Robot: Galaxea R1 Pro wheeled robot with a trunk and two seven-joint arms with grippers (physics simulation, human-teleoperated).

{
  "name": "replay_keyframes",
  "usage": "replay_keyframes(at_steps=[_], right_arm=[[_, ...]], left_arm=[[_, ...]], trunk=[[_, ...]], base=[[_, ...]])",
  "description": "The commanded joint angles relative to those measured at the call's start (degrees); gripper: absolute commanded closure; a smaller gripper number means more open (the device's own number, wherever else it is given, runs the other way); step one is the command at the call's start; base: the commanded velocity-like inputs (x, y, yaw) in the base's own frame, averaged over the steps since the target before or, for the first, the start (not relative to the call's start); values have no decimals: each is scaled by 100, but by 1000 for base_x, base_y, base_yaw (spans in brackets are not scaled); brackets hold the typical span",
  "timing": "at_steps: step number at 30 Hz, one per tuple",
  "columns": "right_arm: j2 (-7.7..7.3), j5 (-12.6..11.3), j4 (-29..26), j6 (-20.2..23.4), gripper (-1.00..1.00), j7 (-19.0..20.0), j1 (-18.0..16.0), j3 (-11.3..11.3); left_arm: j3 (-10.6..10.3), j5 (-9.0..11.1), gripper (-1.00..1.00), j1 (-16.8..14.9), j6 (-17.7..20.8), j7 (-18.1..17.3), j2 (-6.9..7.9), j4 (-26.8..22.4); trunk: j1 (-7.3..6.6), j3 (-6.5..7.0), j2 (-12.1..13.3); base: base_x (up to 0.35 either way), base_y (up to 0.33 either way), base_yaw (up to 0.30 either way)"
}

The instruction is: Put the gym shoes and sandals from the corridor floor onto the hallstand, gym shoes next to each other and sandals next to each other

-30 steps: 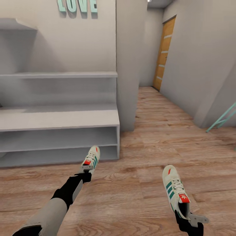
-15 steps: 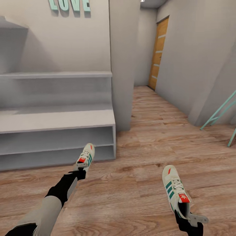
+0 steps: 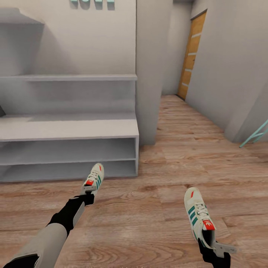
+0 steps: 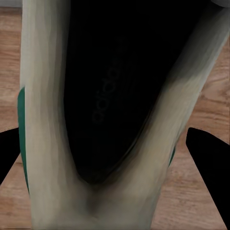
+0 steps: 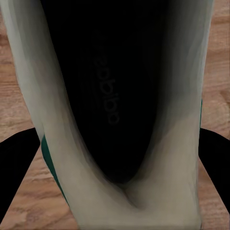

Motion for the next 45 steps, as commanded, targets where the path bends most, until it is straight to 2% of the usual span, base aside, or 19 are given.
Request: replay_keyframes(at_steps=[1, 6, 13, 20, 26, 36, 45], right_arm=[[4, 18, 1, -18, 100, 54, -4, -38], [4, 18, -2, -18, 100, 54, -4, -38], [-25, 31, -5, -18, 100, 55, -4, -38], [22, 51, 23, -18, 100, 41, 3, -38], [-20, 45, 25, -18, 100, 37, 4, -30], [-29, 44, 25, -18, 100, 37, 4, -33], [-31, 44, 25, -18, 100, 37, 4, -38]], left_arm=[[20, -43, 100, -3, 30, -6, -4, -10], [17, -43, 100, -2, 30, -5, -13, -10], [-24, -63, 100, 7, 14, 14, -63, -19], [-49, -43, 100, 15, -81, -6, -96, -36], [-64, -42, 100, -38, -128, -5, -141, -88], [-68, -50, 100, -302, 124, 34, -292, -96], [-68, -76, 100, -595, 411, 62, -360, -97]], trunk=[[21, -30, -44], [87, -117, -164], [87, -127, -164], [87, -127, -164], [87, -127, -164], [87, -127, -164], [87, -127, -164]], base=[[0, 0, 157], [0, 0, 146], [0, 0, 30], [0, 0, 0], [0, 0, 0], [0, 0, 0], [0, 0, 0]])
